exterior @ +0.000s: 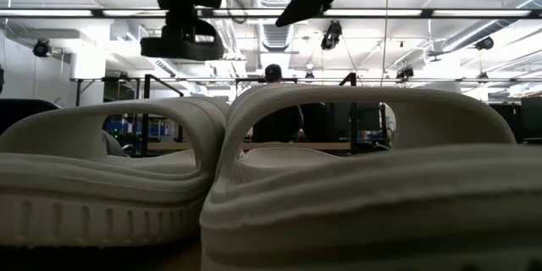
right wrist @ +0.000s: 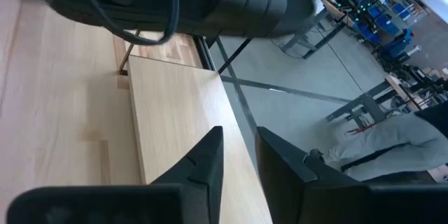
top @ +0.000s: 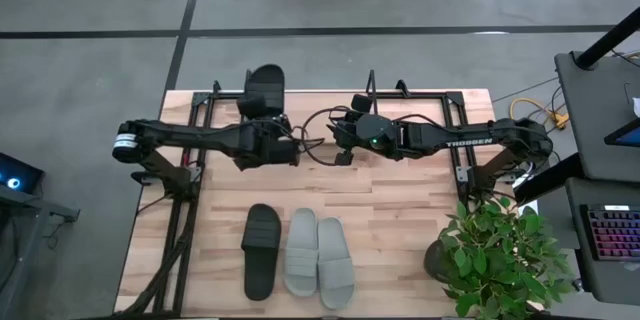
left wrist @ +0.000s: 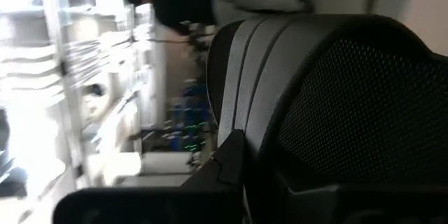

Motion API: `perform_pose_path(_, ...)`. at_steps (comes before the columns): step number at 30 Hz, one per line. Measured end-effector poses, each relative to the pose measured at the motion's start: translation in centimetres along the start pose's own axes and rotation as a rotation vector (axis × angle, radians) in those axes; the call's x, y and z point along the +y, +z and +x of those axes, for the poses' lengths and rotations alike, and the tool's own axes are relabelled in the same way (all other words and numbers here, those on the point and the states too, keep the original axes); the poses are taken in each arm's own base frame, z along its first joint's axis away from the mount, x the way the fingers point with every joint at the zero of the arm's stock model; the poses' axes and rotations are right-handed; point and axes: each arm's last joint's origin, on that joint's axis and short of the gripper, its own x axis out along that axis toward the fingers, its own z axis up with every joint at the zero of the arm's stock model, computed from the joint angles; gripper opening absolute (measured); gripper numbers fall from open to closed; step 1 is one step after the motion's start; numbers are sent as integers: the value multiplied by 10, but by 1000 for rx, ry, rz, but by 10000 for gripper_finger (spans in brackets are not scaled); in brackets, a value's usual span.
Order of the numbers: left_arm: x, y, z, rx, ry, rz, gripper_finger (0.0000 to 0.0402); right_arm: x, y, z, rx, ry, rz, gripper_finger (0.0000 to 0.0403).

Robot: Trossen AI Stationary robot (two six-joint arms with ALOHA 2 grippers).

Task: Pick and place slides into the shelf
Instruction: Put the left black slide on the shelf

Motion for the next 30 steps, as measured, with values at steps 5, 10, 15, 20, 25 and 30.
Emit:
perform_pose_path(5,18,8,-1,-79,-114,-15,0,0,0,0,0,0,-1,70)
perform_pose_path(10,43,6,-1,-214,-266,-142,0,-1,-1,1,3,-3,0,74)
perform_pose_path(15,60,-3,2,-221,-232,-254,0,-2,-2,1,11,-4,-2,79)
perform_pose_path(20,56,-2,11,-198,-229,-273,0,-4,-3,3,15,-9,2,76)
perform_pose_path(25,40,4,26,-139,-235,-239,0,-4,-3,3,16,-9,4,70)
perform_pose_path(30,27,3,42,-97,-252,-246,0,-4,-3,3,20,-8,2,69)
